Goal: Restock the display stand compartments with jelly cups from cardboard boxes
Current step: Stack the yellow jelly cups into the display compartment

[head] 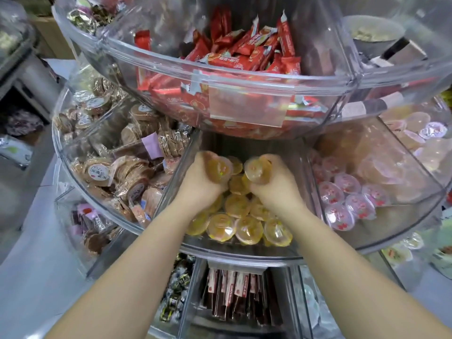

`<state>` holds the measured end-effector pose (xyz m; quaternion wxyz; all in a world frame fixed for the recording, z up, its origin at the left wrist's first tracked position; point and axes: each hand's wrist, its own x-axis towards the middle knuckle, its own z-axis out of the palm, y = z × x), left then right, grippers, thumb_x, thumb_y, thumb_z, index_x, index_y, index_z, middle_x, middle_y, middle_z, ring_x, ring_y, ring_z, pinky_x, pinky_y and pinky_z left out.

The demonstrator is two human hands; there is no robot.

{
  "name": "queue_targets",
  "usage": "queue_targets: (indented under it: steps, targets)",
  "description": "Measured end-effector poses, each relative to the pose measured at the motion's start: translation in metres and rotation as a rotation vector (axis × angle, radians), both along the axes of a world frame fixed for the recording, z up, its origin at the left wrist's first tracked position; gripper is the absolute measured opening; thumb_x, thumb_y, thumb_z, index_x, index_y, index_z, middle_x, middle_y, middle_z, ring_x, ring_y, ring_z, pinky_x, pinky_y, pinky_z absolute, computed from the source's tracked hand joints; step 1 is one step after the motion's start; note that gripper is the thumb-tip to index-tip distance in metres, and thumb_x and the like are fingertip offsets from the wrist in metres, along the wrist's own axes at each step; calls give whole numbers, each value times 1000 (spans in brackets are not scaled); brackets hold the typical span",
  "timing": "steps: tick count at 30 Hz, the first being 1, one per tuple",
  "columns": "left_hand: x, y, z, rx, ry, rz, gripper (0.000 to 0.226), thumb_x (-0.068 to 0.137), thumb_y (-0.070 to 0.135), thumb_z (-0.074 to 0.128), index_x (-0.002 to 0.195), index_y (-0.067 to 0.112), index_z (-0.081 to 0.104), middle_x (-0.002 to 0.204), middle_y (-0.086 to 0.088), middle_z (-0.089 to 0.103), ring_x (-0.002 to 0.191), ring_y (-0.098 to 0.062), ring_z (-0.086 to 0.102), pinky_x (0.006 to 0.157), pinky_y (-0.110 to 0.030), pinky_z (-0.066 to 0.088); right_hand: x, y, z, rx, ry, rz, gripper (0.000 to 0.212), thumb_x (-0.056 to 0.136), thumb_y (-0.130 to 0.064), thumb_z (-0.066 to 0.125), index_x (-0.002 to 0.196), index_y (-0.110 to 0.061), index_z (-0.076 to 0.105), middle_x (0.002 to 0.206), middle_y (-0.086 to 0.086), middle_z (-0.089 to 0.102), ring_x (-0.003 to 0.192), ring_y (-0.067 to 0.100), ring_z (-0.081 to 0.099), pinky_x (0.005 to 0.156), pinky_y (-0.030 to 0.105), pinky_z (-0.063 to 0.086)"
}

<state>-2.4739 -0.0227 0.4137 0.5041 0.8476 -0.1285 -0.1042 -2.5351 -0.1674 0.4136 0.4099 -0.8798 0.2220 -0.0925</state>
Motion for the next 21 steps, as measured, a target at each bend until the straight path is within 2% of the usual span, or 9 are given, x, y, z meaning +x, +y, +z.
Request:
queue_targets:
  steps: [3, 5, 8, 11, 13, 16, 19, 21]
  targets:
    - [13, -25, -2, 92, -169, 167, 56, 70, 28, 76, 117, 14, 50, 102, -6, 65, 96, -26, 61, 73, -24, 41, 23, 2, -2, -162, -43, -66, 50, 78, -29, 67, 122, -14, 49, 117, 9, 57, 108, 28, 54, 81, 29, 41]
    - [18, -35, -7, 125, -235, 179, 62, 71, 31, 76, 121, 7, 47, 106, -15, 66, 98, -33, 61, 72, -30, 43, 35, 2, -4, -215, -41, -111, 55, 81, -30, 67, 127, -10, 45, 124, 14, 51, 110, 34, 52, 83, 33, 43]
    - [23, -40, -21, 148, -159, 123, 69, 77, 23, 73, 130, 0, 36, 120, -19, 59, 109, -36, 56, 80, -29, 39, 43, 0, -11, -142, 52, -101, 60, 81, -27, 68, 130, -8, 40, 127, 15, 50, 113, 35, 52, 86, 34, 44]
    - [26, -35, -29, 108, -60, 66, 68, 79, 9, 68, 135, 7, 31, 126, -13, 56, 114, -30, 54, 80, -17, 35, 41, -2, -17, 6, 59, -78, 46, 84, -14, 59, 126, -12, 41, 119, 11, 58, 107, 31, 56, 76, 28, 42]
    - [29, -32, -31, 107, -41, 73, 60, 79, 8, 66, 132, 11, 37, 123, -11, 59, 113, -28, 55, 80, -18, 36, 39, -2, -18, 61, 34, -104, 41, 85, -10, 55, 124, -12, 42, 117, 11, 58, 105, 29, 56, 76, 25, 38]
    - [29, -34, -33, 136, -68, 142, 45, 77, 15, 70, 117, 9, 51, 113, -12, 64, 106, -29, 58, 73, -18, 35, 38, -1, -19, 42, 29, -139, 34, 85, -10, 59, 118, -9, 50, 117, 12, 59, 107, 29, 55, 79, 23, 38]
    - [27, -39, -34, 131, -106, 235, 43, 72, 21, 76, 107, 5, 55, 105, -15, 67, 98, -33, 61, 64, -17, 31, 37, 1, -21, -6, 13, -184, 35, 81, -17, 68, 111, -6, 53, 111, 13, 61, 104, 31, 57, 77, 26, 40]
    - [27, -43, -34, 130, -133, 255, 46, 69, 22, 78, 104, 3, 55, 102, -17, 67, 96, -35, 62, 65, -20, 33, 36, 3, -23, 7, 2, -246, 39, 79, -21, 72, 108, -6, 52, 107, 13, 63, 100, 31, 59, 74, 27, 40]
